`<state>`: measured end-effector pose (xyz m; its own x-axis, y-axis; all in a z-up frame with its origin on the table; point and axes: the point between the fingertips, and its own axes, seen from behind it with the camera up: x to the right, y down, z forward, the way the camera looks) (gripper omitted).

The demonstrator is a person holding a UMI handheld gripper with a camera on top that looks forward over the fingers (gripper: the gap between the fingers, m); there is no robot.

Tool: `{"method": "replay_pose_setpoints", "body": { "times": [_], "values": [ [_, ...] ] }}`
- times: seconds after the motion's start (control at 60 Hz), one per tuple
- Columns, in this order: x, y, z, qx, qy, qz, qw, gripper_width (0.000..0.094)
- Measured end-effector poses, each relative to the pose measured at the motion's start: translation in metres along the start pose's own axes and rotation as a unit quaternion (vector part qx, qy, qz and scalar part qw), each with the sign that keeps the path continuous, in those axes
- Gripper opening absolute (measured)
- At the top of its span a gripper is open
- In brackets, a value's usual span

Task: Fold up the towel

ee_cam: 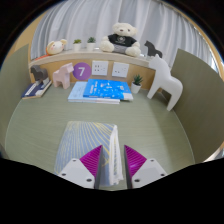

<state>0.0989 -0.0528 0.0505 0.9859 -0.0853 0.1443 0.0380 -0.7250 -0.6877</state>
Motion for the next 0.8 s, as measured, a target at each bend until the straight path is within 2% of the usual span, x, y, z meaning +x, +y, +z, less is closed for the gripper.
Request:
{"method": "replay_pose_setpoints", "body": {
  "times": [0.083,0.15,0.267,0.433,0.533,0.583,0.683,0.8],
  "values": [
    [0.008,0.015,0.0,-0.01,-0.016,-0.003,1.0,0.0538],
    [0.007,0.018,-0.007,-0.005,-0.029,0.004,1.0,0.0577],
    [0.002,0.003,-0.037,0.016,-0.052,0.013,0.998,0.0727],
    [-0.009,-0.034,-0.095,0.071,-0.079,0.028,0.994,0.0774],
    [-0.011,-0.05,-0.131,0.101,-0.081,0.036,0.991,0.0863],
    [-0.014,-0.051,-0.146,0.115,-0.085,0.044,0.989,0.0858],
    [-0.014,-0.045,-0.168,0.128,-0.071,0.054,0.988,0.0855],
    [-0.016,-0.025,-0.189,0.121,-0.055,0.041,0.99,0.0858]
  ]
}}
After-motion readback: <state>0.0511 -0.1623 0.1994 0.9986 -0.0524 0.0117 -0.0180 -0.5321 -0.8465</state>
